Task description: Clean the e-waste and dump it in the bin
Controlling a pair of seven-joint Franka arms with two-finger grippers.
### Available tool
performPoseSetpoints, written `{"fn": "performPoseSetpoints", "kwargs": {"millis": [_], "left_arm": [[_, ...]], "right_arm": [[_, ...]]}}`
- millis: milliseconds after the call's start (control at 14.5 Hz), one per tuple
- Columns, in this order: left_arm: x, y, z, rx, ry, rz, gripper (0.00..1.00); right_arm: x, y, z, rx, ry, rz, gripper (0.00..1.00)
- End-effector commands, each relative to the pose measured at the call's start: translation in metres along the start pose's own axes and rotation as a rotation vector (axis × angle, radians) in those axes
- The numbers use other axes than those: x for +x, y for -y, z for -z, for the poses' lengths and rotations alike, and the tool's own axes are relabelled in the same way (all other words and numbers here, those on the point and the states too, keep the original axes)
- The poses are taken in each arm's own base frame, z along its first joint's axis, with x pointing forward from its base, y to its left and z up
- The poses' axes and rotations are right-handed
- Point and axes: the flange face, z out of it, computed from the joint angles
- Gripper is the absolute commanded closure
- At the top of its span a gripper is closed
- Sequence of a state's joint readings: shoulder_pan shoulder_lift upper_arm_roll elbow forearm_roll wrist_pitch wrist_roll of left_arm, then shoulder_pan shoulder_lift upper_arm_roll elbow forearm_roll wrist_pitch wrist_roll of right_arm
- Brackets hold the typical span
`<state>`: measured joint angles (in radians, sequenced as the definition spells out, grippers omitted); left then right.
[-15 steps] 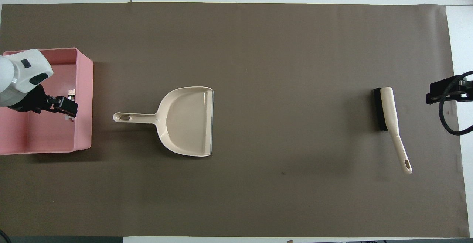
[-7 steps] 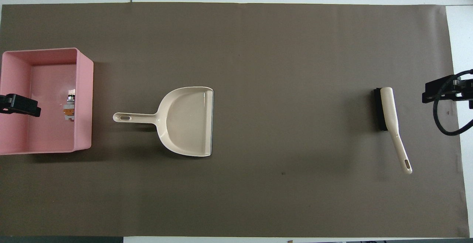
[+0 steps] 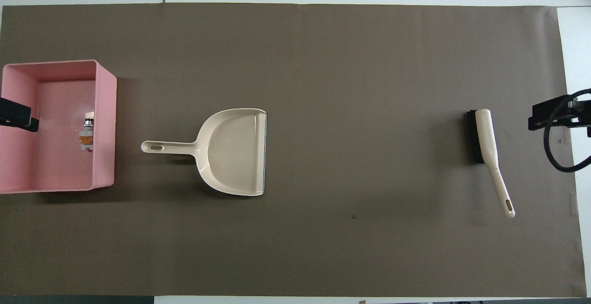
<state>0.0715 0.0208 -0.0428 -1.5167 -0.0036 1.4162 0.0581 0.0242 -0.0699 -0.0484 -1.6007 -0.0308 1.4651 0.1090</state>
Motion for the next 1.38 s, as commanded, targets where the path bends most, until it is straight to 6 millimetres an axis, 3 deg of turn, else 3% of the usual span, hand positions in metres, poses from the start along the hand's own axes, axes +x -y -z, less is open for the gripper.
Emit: {"fn": "performPoseSetpoints", "kwargs": {"millis": [0, 1307], "left_arm": [[-0.0003, -0.0019, 0.0015, -0.013, 0.022, 0.012, 0.01], [0.0017, -0.0023, -0.0017, -0.004, -0.036, 0.013, 0.01]], "right_arm": [[0.0005, -0.0006, -0.0007, 0.010, -0.010, 0.042, 0.01], [0.0006, -0.0030, -0.0009, 0.011, -0.008, 0.028, 0.01]]}}
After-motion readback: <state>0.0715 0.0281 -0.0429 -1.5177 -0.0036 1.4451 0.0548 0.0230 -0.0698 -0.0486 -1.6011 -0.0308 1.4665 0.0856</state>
